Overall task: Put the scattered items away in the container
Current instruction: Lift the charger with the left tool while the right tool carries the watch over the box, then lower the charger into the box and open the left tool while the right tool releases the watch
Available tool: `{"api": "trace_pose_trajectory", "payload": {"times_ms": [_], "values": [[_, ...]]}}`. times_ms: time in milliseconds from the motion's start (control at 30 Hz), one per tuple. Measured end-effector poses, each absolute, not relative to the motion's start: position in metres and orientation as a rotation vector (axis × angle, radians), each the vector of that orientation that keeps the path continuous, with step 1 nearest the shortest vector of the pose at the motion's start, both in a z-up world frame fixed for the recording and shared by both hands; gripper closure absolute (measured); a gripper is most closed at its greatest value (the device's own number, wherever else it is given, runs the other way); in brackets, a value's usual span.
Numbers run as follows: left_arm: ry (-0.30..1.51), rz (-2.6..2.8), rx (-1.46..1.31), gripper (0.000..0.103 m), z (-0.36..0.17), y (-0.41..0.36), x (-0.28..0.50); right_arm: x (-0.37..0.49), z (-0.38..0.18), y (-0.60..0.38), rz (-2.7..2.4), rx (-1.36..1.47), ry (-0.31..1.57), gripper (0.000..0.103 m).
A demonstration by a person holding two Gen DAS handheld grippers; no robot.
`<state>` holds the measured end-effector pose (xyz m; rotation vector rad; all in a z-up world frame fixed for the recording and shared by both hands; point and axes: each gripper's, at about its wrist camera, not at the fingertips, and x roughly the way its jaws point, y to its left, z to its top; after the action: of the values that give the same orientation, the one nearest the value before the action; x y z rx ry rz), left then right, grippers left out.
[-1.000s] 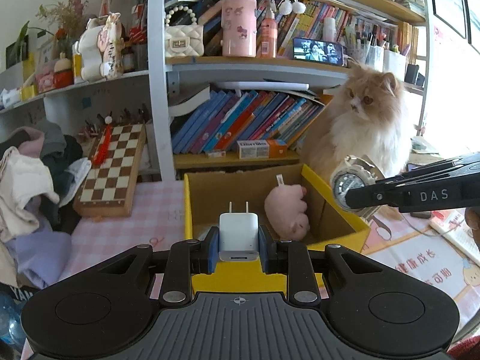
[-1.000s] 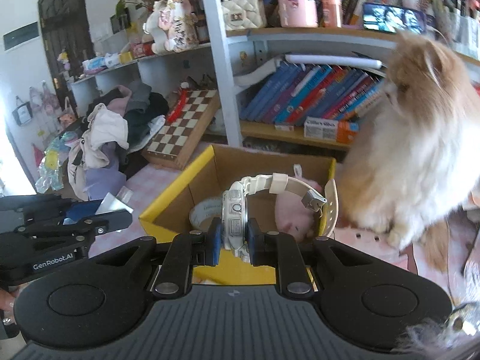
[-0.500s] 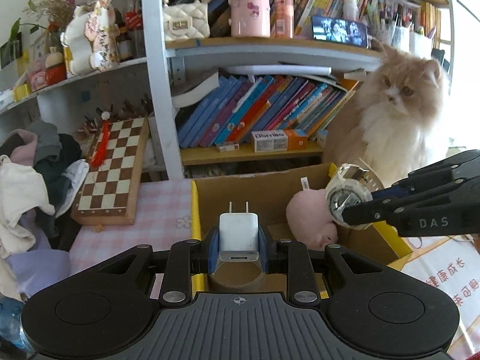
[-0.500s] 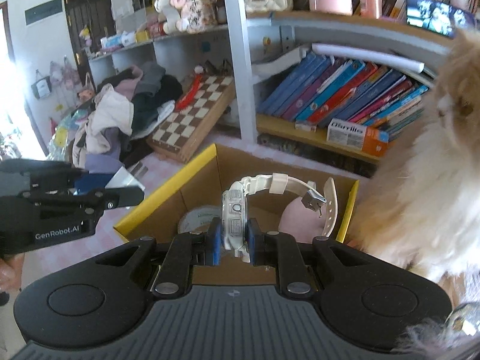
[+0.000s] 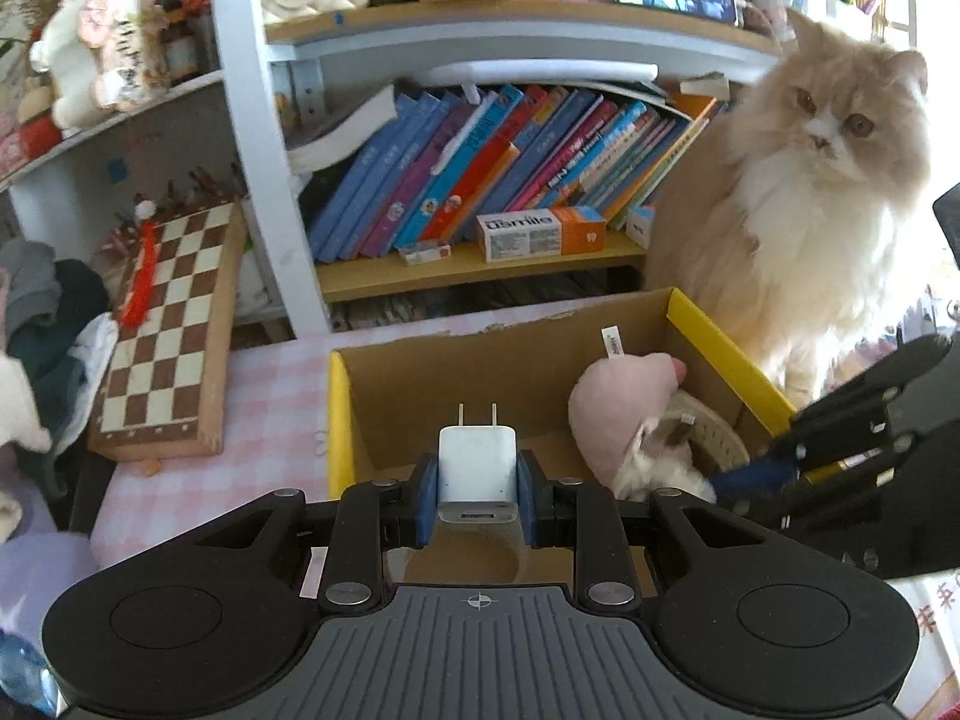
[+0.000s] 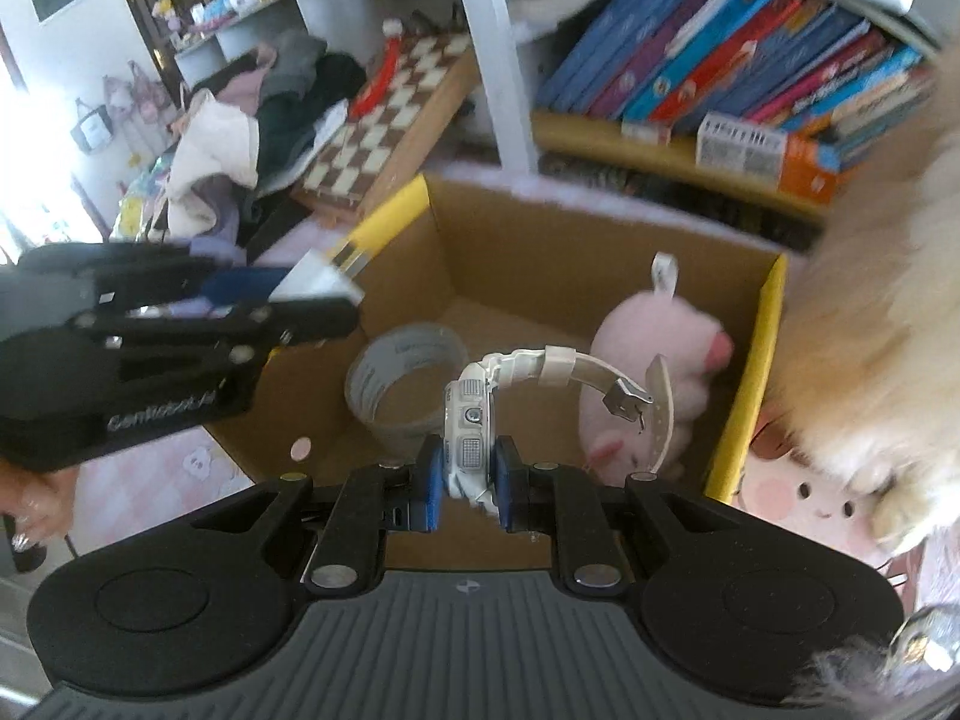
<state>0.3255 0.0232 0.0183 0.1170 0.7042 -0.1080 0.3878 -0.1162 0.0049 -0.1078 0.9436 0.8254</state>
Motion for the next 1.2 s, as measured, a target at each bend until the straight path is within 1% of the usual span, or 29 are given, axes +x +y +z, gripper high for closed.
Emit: {"api": "trace_pose_trajectory", "payload": {"times_ms": [167, 267, 633, 1200], "values": [[0.751, -0.139, 0.163, 0.078, 0.012, 0.017, 0.356, 0.408, -0.01, -0.11, 0.838, -0.085, 1.05, 0.087], [0.787, -0.16, 0.19, 0.078, 0.007, 0.011, 0.373, 0.415, -0.018, -0.107, 0.843, -0.087, 1.077, 0.087], [0.91, -0.197, 0.266, 0.078, -0.017, -0.006, 0.417, 0.422, -0.03, -0.1, 0.883, -0.128, 1.113, 0.084], [1.035, -0.25, 0.358, 0.079, -0.048, -0.03, 0.441, 0.417, -0.035, -0.092, 0.864, -0.182, 1.103, 0.083]]}}
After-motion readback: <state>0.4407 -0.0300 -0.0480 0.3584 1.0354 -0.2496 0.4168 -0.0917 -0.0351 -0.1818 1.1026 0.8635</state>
